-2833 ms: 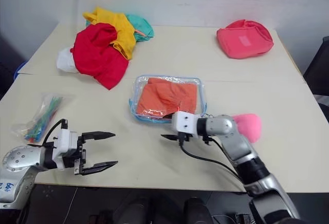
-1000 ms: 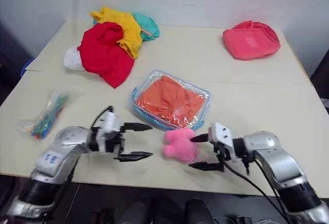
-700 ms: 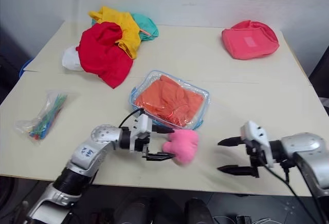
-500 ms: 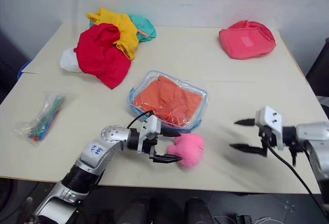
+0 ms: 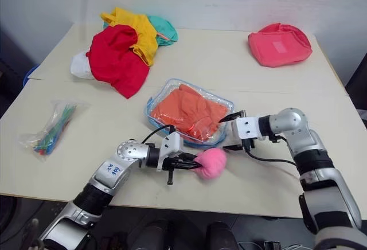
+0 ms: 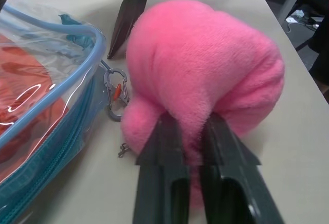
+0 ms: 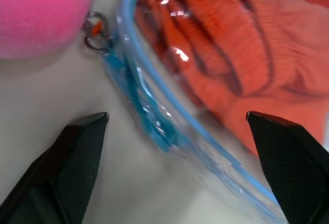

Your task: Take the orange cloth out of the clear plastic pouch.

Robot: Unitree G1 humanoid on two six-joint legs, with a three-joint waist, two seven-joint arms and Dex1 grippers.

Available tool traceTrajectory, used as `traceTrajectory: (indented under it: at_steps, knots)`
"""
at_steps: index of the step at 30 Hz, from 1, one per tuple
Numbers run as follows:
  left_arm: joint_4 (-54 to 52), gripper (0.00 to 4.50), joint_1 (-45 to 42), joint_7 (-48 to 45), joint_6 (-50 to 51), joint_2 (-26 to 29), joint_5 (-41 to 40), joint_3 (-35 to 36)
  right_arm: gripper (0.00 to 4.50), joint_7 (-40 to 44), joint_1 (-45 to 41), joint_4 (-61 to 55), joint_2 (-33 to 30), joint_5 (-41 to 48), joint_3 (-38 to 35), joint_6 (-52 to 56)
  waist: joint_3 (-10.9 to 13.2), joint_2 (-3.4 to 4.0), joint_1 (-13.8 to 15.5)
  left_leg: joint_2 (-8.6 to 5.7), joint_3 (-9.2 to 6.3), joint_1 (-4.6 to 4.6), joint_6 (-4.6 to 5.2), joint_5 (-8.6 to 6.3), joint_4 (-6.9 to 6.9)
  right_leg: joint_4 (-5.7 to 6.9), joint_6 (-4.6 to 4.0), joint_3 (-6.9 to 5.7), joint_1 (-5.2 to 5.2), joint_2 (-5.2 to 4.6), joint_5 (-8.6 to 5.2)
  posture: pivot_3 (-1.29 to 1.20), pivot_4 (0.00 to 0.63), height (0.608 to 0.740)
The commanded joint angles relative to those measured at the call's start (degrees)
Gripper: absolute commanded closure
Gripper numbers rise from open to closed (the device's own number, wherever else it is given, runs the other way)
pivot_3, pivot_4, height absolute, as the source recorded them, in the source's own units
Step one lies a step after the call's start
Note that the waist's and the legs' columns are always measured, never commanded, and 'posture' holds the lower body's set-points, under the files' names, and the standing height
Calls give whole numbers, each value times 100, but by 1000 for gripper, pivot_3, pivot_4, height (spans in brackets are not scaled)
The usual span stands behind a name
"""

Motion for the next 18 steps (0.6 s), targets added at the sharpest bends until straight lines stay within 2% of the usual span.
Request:
traceTrajectory:
  at_steps: [1, 6, 11, 15, 18]
  knots:
    - [-57, 4500, 98, 44, 5, 78, 126, 17, 1204, 213, -163, 378, 74, -30, 91, -218, 0, 0, -3, 0, 0, 0, 0, 0, 2, 1, 0, -1, 0, 0, 0, 0, 150, 740]
    - [-354, 4500, 282, -157, 196, 416, -121, 294, 2820, 412, -286, 615, 130, 23, 107, -367, 0, 1, -41, 4, 0, 1, 0, 0, 10, 16, 0, 2, -1, 2, 0, 0, 150, 740]
    - [-479, 4500, 583, -198, 156, 838, -230, 654, 4404, 188, -404, 915, 103, -114, 64, -749, 0, 1, -95, 5, -1, 1, -1, 0, 7, 18, 0, 1, -2, 1, 0, 0, 150, 740]
    - [-468, 4500, 696, -103, 157, 964, -362, 975, 4463, 123, -402, 943, 85, -110, 43, -857, 0, 1, -130, 5, -3, 2, -1, 0, 9, 21, 0, 1, -2, 0, 0, 0, 150, 740]
    - [-398, 4500, 730, 171, 347, 971, -632, 1520, 4463, 320, -257, 776, -40, 96, -11, -953, 0, 1, -133, 6, -3, 2, -1, 0, 8, 25, 0, 0, -4, 0, 0, 0, 150, 740]
